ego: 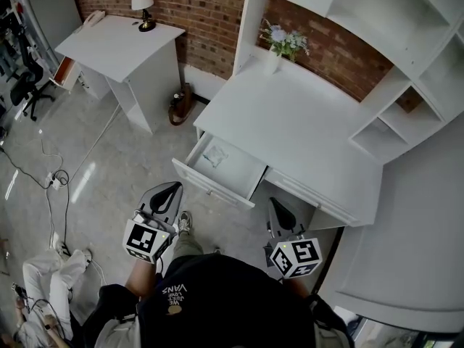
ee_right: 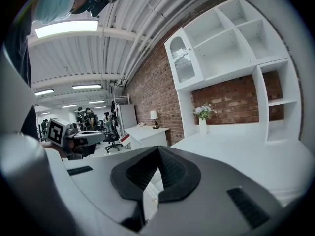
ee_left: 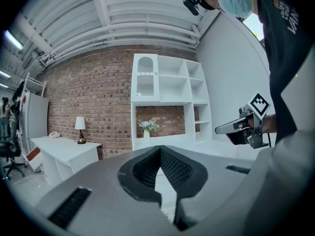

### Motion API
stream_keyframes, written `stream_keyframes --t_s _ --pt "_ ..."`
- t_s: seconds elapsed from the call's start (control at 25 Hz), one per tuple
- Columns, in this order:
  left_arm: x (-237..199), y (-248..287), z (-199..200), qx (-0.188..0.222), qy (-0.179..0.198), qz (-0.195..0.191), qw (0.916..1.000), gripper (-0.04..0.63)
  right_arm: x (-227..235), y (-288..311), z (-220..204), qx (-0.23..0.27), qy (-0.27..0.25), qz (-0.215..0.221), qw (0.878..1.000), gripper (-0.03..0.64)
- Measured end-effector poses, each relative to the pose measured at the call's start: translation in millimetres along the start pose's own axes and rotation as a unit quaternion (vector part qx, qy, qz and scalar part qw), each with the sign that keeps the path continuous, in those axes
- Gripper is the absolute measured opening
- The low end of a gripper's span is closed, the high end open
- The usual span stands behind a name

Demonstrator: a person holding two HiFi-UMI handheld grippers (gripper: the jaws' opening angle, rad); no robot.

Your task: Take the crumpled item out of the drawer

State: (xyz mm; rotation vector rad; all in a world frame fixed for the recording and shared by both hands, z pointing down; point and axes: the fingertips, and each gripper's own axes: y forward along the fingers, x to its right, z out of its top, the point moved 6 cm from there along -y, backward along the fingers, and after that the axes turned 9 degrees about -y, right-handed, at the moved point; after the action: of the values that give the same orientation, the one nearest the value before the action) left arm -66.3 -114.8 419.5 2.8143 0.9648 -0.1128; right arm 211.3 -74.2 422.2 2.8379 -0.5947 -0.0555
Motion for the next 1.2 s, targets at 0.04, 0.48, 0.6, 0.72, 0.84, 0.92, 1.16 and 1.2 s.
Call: stream_keyframes --t_s 0.04,0.48,0.6,0.72,0.84,0.92,1.16,1.2 --pt "4.0 -1.1 0.4 0.000 0.002 0.000 1.0000 0.006 0.9 -3.6 2.8 0.006 0.000 0.000 1.000 0.000" --pt "33.4 -22.5 12.5 0.028 0.005 0.001 0.9996 0.006 1.4 -33.7 35.8 0.076 -0.006 0.012 0.997 0.000" --pt "39.9 -26.8 19.6 0.041 0.011 0.003 0.9991 0.006 6.7 -41.3 37.2 0.080 -0.011 0.008 0.997 0.000" --pt "43.1 -31.9 23.2 0.053 0.009 0.004 0.9985 0.006 9.5 -48.0 34.8 0.082 -0.008 0.003 0.997 0.000" --pt "43.6 -36.7 24.2 0.061 0.008 0.006 0.9981 0.006 8.8 -51.9 32.8 0.081 -0.008 0.001 0.997 0.000" --pt "45.5 -37.8 23.8 0.057 0.013 0.005 0.9982 0.006 9.2 -53.7 31.3 0.079 -0.007 -0.001 0.997 -0.001" --pt "51.6 -40.9 25.7 0.059 0.021 0.002 0.9980 0.006 9.0 -56.7 30.6 0.082 -0.006 0.001 0.997 0.000" --pt "52.3 -41.1 25.8 0.061 0.022 0.001 0.9979 0.006 8.5 -56.5 30.3 0.082 -0.006 0.003 0.997 -0.002"
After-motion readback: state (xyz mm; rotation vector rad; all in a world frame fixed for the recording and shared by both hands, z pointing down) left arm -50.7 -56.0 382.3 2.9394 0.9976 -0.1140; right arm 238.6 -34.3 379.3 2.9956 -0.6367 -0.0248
